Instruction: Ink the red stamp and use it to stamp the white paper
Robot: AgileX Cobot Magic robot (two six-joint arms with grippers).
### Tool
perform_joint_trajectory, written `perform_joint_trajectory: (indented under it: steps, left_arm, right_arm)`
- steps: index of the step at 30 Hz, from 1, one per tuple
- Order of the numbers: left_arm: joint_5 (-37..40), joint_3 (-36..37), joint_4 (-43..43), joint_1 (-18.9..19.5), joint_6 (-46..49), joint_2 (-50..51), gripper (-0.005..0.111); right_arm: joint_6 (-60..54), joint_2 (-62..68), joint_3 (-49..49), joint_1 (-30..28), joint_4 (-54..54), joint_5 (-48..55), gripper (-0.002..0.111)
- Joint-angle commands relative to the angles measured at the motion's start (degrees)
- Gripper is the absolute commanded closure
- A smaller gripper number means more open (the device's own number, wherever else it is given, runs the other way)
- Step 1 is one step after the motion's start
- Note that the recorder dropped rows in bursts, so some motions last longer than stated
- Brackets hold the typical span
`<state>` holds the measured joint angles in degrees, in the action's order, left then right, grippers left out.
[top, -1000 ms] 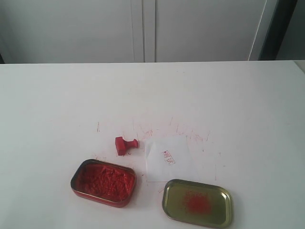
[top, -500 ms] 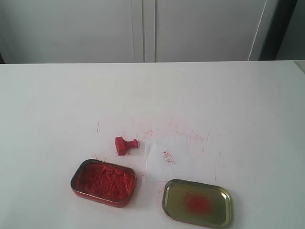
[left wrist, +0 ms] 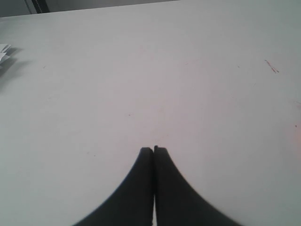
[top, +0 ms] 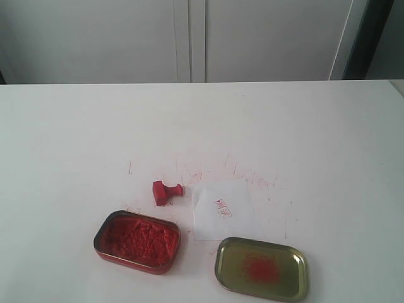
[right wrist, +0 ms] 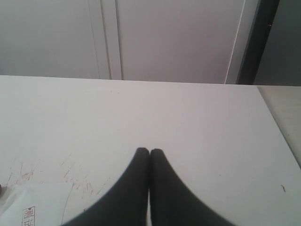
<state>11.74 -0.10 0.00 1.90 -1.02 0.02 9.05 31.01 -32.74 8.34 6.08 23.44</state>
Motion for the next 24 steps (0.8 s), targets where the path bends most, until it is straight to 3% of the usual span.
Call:
perform_joint_trajectory:
  steps: [1, 15, 24]
  left_arm:
    - [-0.14, 0.10, -0.33, -0.36, -0.22, -0.02, 0.107]
    - [-0.14, 0.10, -0.33, -0.36, -0.22, -0.02, 0.107]
    - [-0.14, 0.10, -0.33, -0.36, -0.22, -0.02, 0.107]
  right_arm:
    - [0.22, -0.24, 0.23, -0.35, 0.13, -0.84, 0.108]
    - [0.22, -4.48, 0.23, -0.35, 0.13, -0.55, 0.108]
    - [0.22, -13.84, 0.23, -1.39, 0.13, -0.43, 0.108]
